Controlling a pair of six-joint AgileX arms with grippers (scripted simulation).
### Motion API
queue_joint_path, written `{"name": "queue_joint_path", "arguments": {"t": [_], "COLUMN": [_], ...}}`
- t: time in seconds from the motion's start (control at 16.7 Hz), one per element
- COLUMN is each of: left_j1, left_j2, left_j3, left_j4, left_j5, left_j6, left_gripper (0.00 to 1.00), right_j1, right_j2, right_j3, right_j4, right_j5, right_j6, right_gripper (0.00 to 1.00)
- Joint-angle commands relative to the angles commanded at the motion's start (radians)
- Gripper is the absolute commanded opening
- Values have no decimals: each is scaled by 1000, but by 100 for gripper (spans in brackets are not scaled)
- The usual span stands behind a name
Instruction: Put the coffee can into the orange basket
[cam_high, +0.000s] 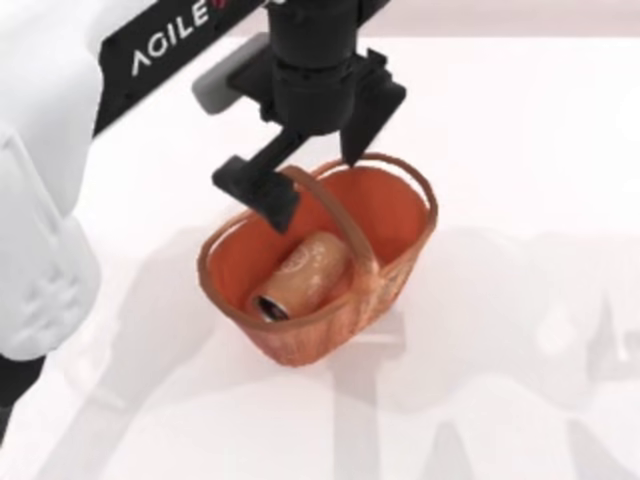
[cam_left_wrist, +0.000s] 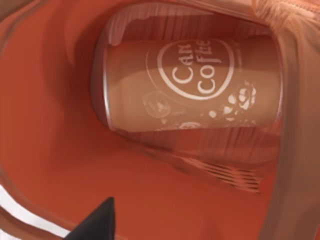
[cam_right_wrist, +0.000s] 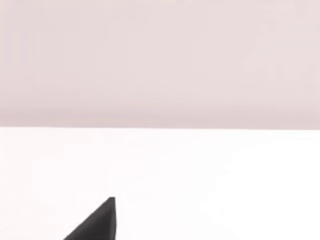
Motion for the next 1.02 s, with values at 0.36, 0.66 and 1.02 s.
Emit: {"name": "queue_joint_path", "arguments": {"t": [0.36,0.66,1.02], "left_j1": [-2,-2,-2], "left_j2": [-28,-28,-28], "left_j3": [-123,-123,-123], "left_j4": [95,95,95], "left_j5": [0,0,0], "left_j6": [-1,-1,-1], "left_gripper": [100,85,40], "right_j1": [0,0,0], "right_j2": [0,0,0], "right_j3": [0,0,0], "right_j4": [0,0,0], "right_j5": [0,0,0], "right_j6": [0,0,0], "right_gripper": [100,100,100]}}
